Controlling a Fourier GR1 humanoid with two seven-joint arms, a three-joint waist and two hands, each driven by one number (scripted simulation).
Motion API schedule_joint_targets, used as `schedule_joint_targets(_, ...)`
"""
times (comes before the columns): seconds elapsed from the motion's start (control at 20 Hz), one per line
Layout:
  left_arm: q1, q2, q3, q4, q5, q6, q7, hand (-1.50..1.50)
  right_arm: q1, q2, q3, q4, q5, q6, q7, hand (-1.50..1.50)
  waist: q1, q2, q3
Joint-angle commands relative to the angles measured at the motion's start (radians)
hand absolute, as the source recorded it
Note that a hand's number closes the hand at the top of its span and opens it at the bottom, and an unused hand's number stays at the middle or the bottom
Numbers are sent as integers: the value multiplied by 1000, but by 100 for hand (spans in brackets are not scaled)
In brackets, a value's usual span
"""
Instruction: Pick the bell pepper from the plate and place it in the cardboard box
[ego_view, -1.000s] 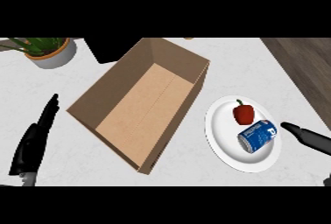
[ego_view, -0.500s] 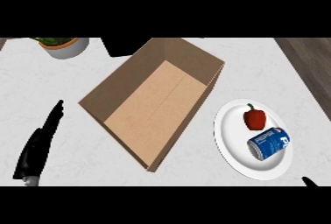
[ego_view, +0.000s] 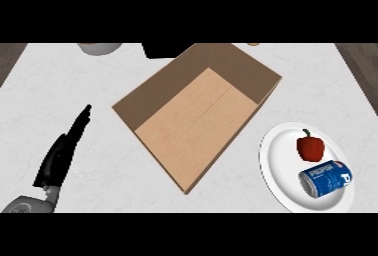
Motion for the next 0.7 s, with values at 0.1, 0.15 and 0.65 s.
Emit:
schedule_joint_targets(0.1, -11, 2, 4, 16, -4, -46, -42, 0, 141, 14, 183, -78, 279, -183, 297, -150, 47, 8, -1)
schedule_joint_targets(0.15, -47, -26, -1, 77, -17, -35, -54, 0, 117, 14, 170, -76, 325, -163, 375, -150, 48, 16, -2)
schedule_joint_targets(0.65, -118, -57, 11, 110, -19, -64, -9, 0, 55, 15, 212, -203, 758, 22, 941, -150, 53, 12, -1)
